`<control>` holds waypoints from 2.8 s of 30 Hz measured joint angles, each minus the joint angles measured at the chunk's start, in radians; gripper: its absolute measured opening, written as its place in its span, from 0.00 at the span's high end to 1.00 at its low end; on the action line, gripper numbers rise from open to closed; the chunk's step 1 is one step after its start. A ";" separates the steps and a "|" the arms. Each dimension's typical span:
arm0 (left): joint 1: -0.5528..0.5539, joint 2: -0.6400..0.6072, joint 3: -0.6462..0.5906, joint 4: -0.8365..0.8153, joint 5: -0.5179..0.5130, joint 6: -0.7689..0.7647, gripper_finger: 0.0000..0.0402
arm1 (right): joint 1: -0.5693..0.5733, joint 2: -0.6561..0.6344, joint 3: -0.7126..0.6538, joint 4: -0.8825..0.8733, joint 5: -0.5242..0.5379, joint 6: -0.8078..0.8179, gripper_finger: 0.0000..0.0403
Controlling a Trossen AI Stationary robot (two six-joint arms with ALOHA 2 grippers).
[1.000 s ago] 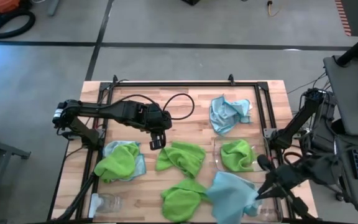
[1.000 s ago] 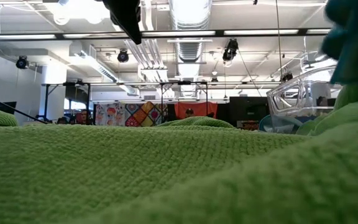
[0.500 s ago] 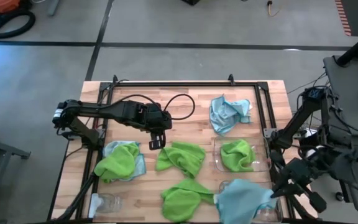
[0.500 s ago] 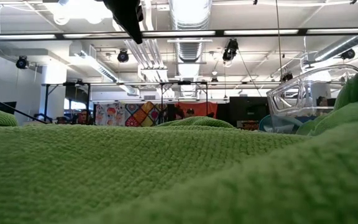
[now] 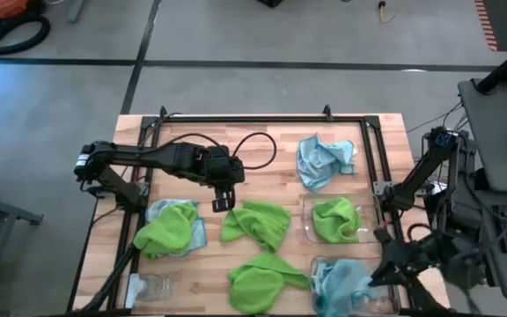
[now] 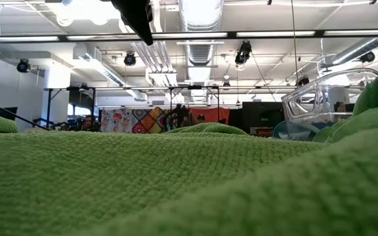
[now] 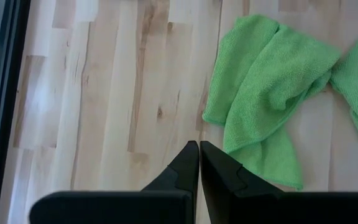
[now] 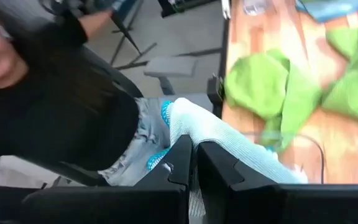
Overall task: Sort microfiber towel by color & place in baskets
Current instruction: Put the blue microfiber cloth into the bottom transparent bin
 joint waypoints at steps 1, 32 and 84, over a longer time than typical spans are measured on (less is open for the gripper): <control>0.000 0.000 0.000 0.001 0.000 0.000 1.00 | 0.000 0.009 -0.010 -0.001 0.000 0.023 0.97; 0.000 0.000 0.000 0.014 0.001 0.025 1.00 | -0.103 0.163 -0.262 -0.234 -0.032 0.851 0.97; 0.000 0.000 0.000 0.034 0.003 0.019 1.00 | -0.826 0.085 -0.271 -0.381 -0.097 0.133 0.72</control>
